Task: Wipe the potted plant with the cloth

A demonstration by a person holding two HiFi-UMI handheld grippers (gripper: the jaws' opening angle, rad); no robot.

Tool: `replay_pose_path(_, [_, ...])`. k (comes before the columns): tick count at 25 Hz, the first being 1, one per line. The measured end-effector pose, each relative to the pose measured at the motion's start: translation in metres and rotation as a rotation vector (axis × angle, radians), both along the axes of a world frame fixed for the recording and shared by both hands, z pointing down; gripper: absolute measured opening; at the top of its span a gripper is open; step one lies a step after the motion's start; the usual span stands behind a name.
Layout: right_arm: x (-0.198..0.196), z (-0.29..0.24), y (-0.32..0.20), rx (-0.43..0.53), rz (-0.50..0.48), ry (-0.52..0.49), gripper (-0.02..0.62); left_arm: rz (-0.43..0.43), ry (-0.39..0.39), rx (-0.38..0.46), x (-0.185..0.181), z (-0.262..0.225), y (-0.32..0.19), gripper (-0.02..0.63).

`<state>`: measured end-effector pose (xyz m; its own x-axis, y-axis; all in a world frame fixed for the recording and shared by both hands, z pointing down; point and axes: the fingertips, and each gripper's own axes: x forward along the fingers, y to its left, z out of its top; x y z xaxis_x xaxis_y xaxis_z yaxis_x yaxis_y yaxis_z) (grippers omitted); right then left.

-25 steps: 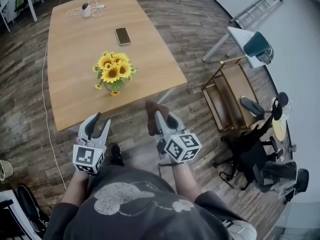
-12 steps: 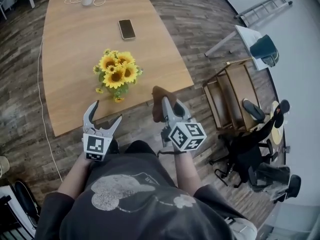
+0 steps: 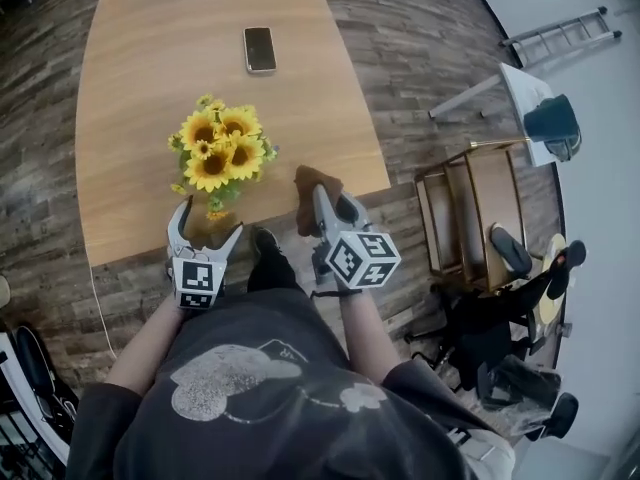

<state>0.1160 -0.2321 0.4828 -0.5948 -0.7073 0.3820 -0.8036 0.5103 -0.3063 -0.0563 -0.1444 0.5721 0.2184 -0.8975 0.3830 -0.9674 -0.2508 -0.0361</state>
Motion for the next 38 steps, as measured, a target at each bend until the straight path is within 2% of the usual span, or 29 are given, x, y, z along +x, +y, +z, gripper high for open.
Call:
replay_pose_path(2, [0.000, 0.003, -0.020, 0.000, -0.045, 0.010, 0.044, -0.049, -0.028, -0.005, 0.005, 0.008, -0.010, 0.512])
replay_pose_path(6, [-0.009, 0.009, -0.061, -0.011, -0.136, 0.011, 0.044, -0.190, -0.021, -0.010, 0.002, 0.008, -0.038, 0.526])
replay_pose_path(10, [-0.038, 0.025, -0.087, -0.053, -0.307, 0.037, 0.044, -0.333, -0.061, -0.037, -0.008, 0.014, -0.058, 0.532])
replay_pose_path(13, [-0.069, 0.034, -0.101, -0.061, -0.449, 0.025, 0.044, -0.434, -0.082, -0.022, -0.020, 0.009, -0.066, 0.535])
replay_pose_path(17, [-0.114, 0.040, -0.119, -0.052, -0.616, -0.008, 0.044, -0.503, -0.099, -0.022, -0.027, 0.007, -0.073, 0.534])
replay_pose_path(21, [-0.154, 0.054, -0.128, -0.075, -0.752, -0.016, 0.044, -0.537, -0.101, -0.042, -0.028, 0.010, -0.075, 0.474])
replay_pose_path(27, [-0.201, 0.071, -0.123, -0.120, -0.977, 0.004, 0.046, -0.559, -0.104, -0.042, -0.027, 0.010, -0.072, 0.472])
replay_pose_path(29, [-0.209, 0.074, -0.117, -0.141, -1.036, -0.014, 0.046, -0.554, -0.097, -0.047, -0.026, 0.010, -0.073, 0.471])
replay_pose_path(34, [-0.217, 0.078, -0.096, -0.202, -1.112, -0.080, 0.044, -0.540, -0.090, -0.058, -0.028, 0.011, -0.073, 0.468])
replay_pose_path(38, [-0.211, 0.084, -0.068, -0.204, -1.177, -0.053, 0.045, -0.507, -0.092, -0.051, -0.030, 0.012, -0.071, 0.468])
